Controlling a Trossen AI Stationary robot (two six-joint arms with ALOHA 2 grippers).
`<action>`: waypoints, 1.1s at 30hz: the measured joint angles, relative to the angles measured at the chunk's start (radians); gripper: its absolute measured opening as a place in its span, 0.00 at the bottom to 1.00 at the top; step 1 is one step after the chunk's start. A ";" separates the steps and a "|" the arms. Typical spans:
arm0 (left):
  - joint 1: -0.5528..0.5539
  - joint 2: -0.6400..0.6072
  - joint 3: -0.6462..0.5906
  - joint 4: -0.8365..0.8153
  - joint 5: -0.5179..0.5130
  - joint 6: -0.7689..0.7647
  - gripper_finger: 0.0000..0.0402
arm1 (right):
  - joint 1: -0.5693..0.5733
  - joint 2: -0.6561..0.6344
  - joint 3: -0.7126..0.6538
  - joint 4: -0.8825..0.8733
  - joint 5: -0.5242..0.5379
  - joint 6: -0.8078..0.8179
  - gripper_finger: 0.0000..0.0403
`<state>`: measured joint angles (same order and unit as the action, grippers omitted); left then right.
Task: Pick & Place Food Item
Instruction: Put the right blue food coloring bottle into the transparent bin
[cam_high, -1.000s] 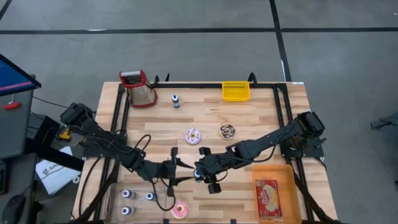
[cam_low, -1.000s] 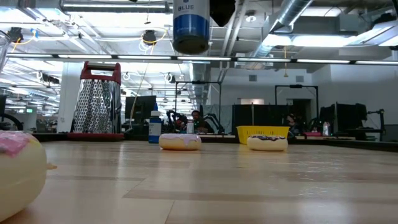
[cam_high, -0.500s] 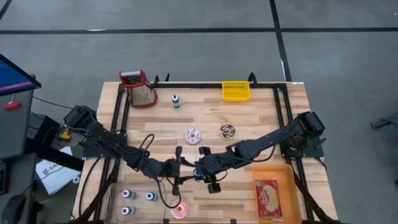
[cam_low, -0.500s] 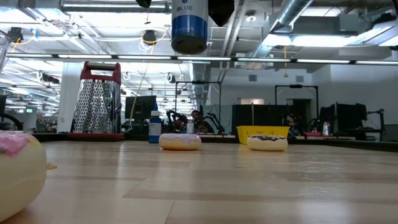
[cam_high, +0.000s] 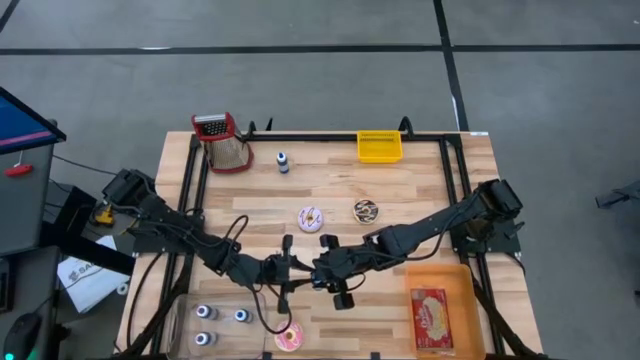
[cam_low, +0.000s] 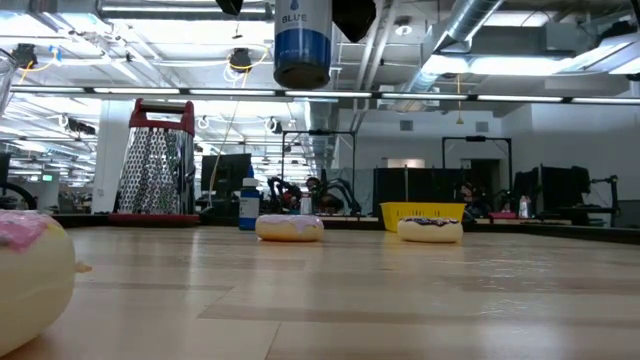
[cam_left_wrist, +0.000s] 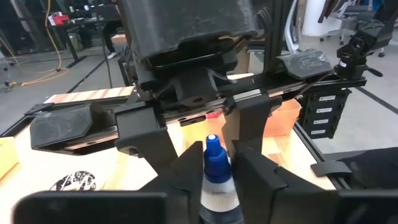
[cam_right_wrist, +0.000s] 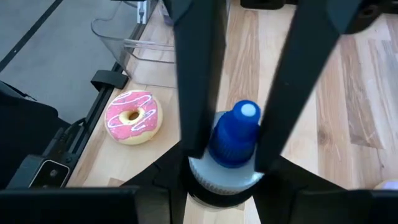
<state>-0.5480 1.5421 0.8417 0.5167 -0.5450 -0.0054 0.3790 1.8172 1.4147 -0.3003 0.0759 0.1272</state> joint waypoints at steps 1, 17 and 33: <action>0.000 0.000 0.000 0.000 0.000 -0.004 0.15 | 0.000 0.000 0.000 -0.001 0.001 0.000 0.33; 0.000 0.000 0.000 0.002 0.001 -0.011 0.08 | 0.000 0.000 0.000 0.005 0.001 -0.012 0.37; -0.041 -0.083 0.000 -0.133 -0.052 -0.030 0.08 | 0.002 -0.122 0.000 -0.127 0.063 0.020 0.55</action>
<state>-0.5895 1.4592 0.8421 0.3839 -0.5971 -0.0356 0.3813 1.6956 1.4147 -0.4275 0.1393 0.1473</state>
